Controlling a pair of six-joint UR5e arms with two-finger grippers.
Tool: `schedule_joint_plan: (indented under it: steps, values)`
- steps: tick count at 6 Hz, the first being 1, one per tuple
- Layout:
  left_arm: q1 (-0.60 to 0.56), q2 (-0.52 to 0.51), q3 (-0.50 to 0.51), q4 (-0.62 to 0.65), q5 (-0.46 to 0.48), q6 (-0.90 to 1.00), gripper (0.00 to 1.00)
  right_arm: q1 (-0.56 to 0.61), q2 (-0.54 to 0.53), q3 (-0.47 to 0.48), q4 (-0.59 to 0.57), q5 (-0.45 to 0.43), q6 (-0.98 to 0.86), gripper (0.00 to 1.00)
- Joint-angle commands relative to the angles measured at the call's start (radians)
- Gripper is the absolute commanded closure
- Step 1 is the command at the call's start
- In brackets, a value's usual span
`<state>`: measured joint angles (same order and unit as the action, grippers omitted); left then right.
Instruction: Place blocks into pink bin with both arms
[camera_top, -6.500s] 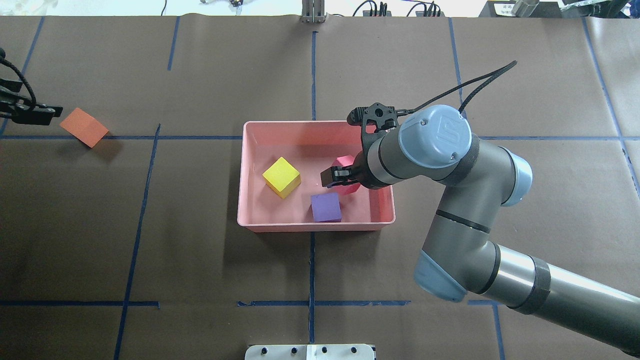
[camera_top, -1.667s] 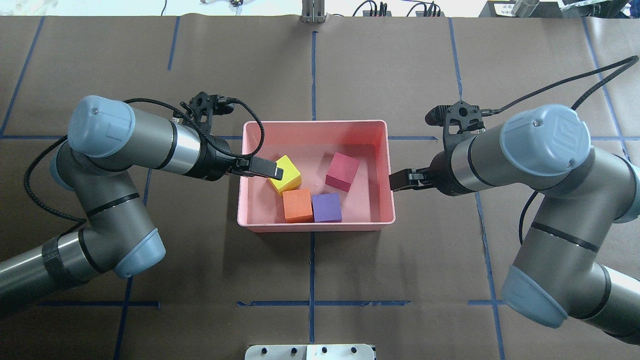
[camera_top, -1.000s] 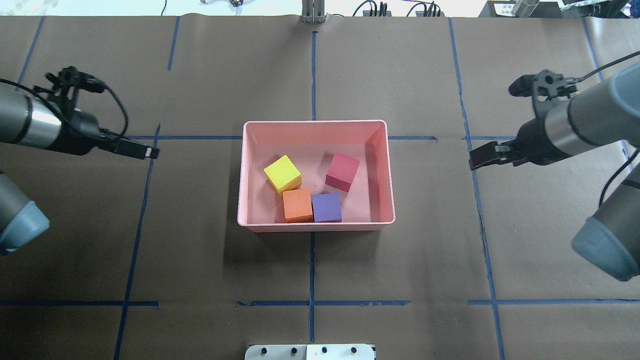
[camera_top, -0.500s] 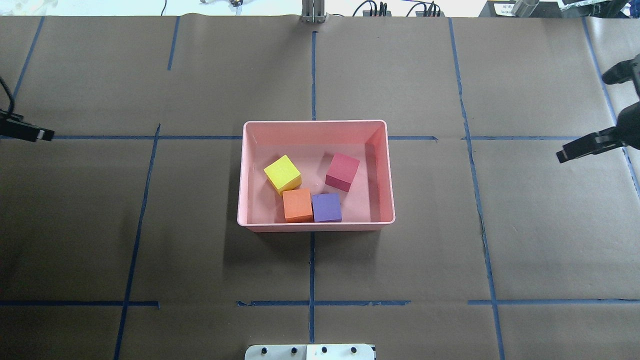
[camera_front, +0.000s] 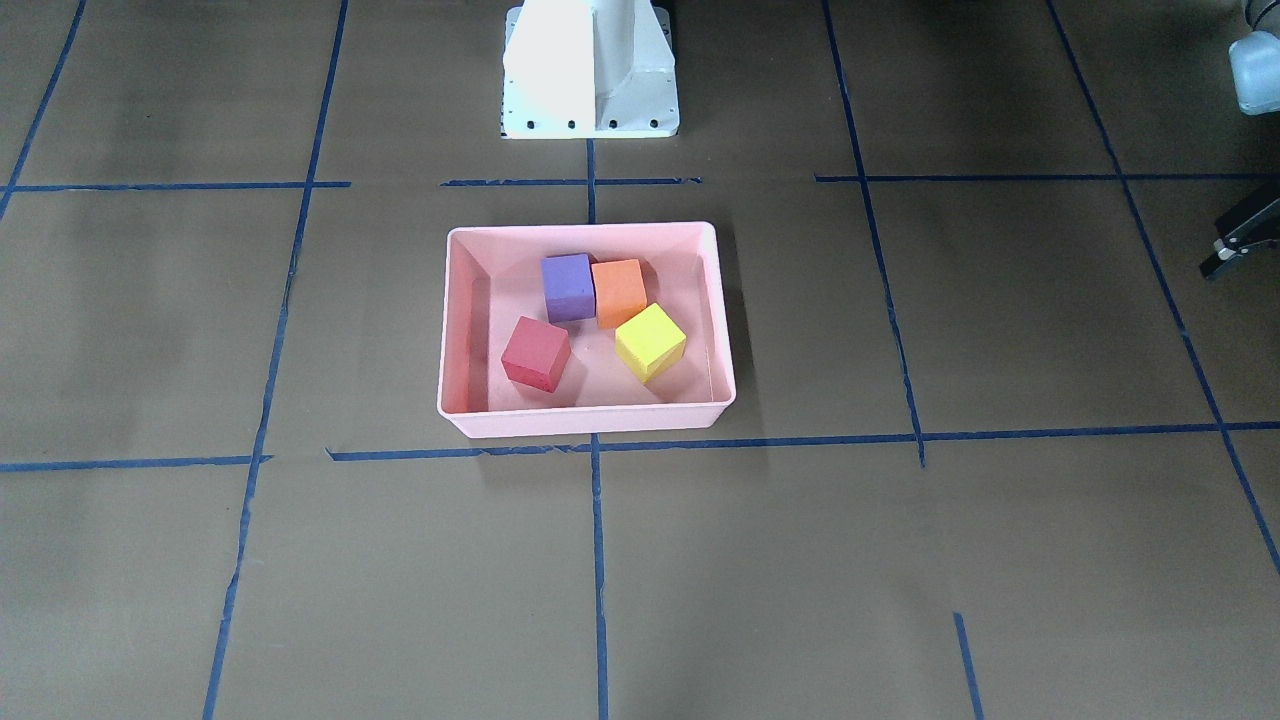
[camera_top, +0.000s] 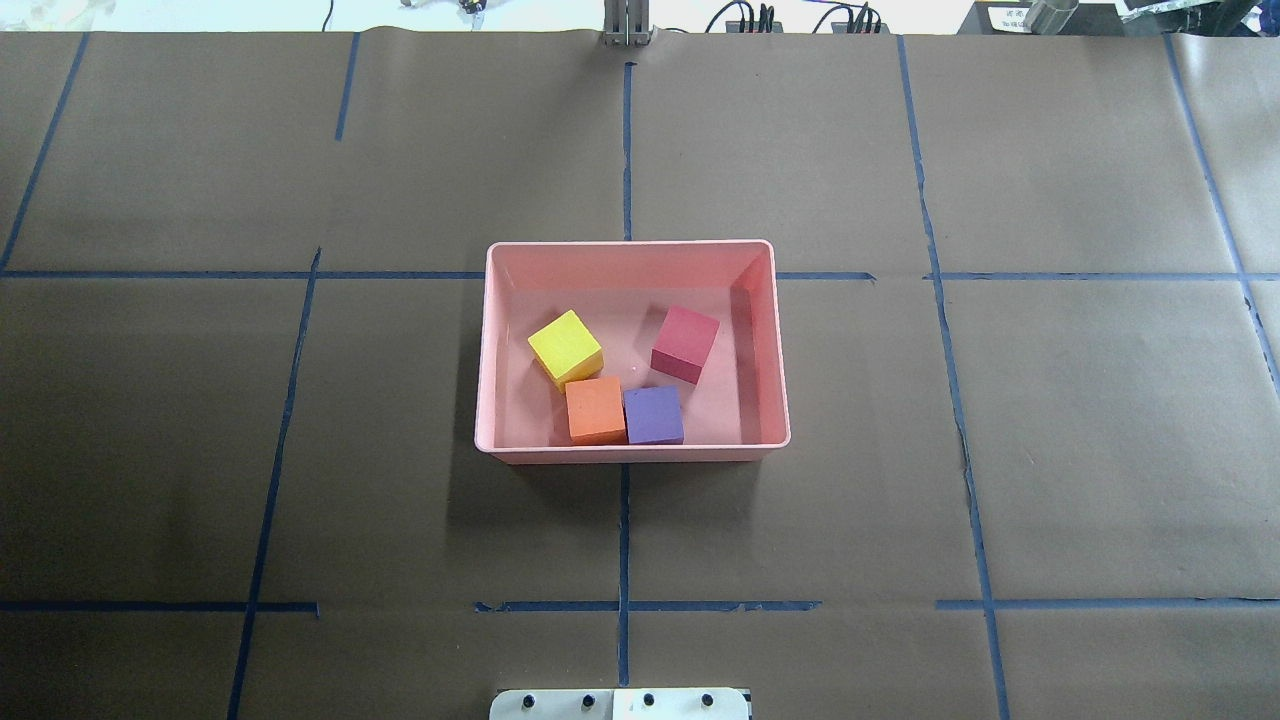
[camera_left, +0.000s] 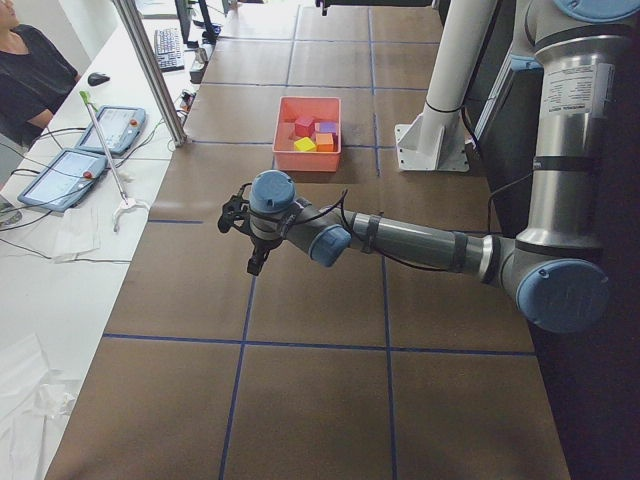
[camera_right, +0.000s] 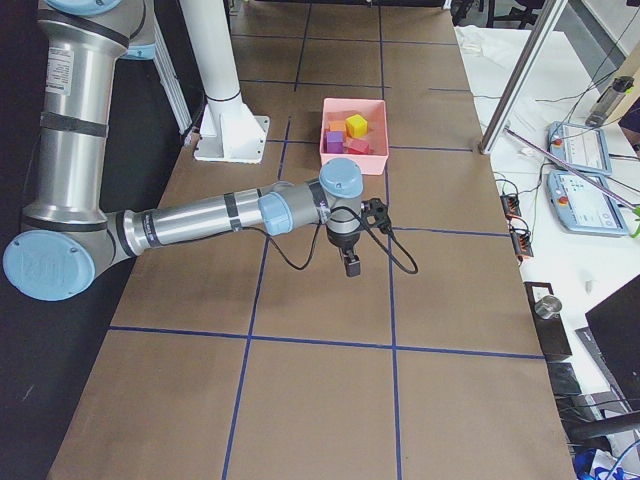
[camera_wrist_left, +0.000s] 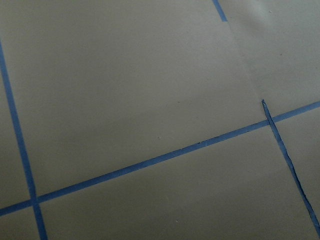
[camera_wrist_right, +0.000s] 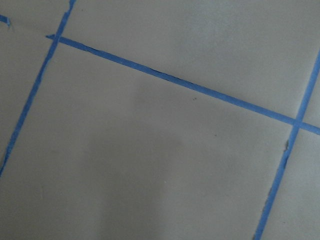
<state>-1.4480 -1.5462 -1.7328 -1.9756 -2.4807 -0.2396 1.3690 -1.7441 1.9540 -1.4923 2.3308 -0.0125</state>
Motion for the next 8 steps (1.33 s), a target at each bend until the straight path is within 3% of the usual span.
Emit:
schedule_joint_plan:
  steps: [1,4,5,6,7,8]
  values:
    - [-0.092,0.066,0.019,0.056,-0.044,0.175,0.0,0.102,-0.011,-0.012,-0.158,0.009,-0.188,0.0]
    - [-0.12,0.069,-0.031,0.331,-0.031,0.279,0.0,0.113,-0.055,-0.007,-0.148,0.022,-0.19,0.0]
    - [-0.126,0.101,-0.03,0.336,0.082,0.328,0.0,0.113,-0.057,-0.004,-0.146,0.022,-0.19,0.0]
    - [-0.146,0.15,-0.021,0.383,0.106,0.312,0.0,0.111,-0.049,-0.016,-0.146,0.013,-0.188,0.0]
    - [-0.182,0.14,-0.037,0.561,0.155,0.301,0.0,0.113,-0.046,-0.029,-0.143,0.019,-0.19,0.0]
    - [-0.19,0.14,-0.075,0.56,0.219,0.315,0.0,0.113,-0.051,-0.02,-0.143,0.021,-0.19,0.0]
